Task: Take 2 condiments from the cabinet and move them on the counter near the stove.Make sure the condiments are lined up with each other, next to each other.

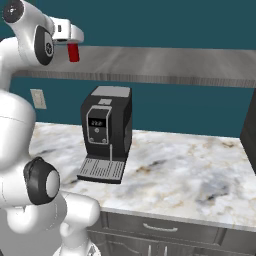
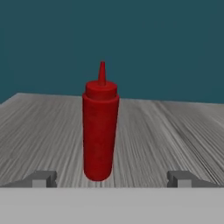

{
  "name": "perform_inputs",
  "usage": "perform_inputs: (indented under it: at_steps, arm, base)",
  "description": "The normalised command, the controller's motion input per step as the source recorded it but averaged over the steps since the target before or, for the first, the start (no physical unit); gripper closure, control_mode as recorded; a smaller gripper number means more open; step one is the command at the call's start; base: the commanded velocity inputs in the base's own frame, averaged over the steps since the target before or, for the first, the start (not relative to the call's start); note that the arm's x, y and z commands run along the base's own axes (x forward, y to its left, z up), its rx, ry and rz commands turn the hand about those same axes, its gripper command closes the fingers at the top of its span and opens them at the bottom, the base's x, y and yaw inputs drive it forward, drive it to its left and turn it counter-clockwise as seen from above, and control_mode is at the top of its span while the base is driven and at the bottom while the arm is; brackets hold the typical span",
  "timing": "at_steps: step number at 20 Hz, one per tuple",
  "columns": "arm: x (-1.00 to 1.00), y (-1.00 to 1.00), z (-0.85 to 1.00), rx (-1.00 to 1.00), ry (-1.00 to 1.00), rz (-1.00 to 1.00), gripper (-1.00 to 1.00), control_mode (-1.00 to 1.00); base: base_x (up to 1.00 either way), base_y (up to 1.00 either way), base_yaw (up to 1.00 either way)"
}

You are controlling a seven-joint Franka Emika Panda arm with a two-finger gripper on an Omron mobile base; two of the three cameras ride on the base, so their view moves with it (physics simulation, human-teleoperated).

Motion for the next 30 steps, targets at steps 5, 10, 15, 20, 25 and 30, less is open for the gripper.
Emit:
perform_inputs:
  at_steps: [5,10,15,20,25,30]
  arm:
    - [0.23,0.04,0.00,0.00,0.00,-0.06,-1.00,-1.00]
    - [0.23,0.01,0.00,0.00,0.00,-0.05,-1.00,-1.00]
    - [0.32,0.08,0.00,0.00,0.01,-0.04,-1.00,-1.00]
    - [0.32,0.18,0.00,0.00,0.04,-0.02,-1.00,-1.00]
    - [0.34,0.15,0.00,0.00,0.06,-0.02,-1.00,-1.00]
    - [0.19,0.01,0.00,0.00,0.05,-0.04,-1.00,-1.00]
  base:
    - [0.00,0.00,0.00]
    - [0.00,0.00,0.00]
    - [0.00,0.00,0.00]
    - [0.00,0.00,0.00]
    - [0.00,0.00,0.00]
    - [0.00,0.00,0.00]
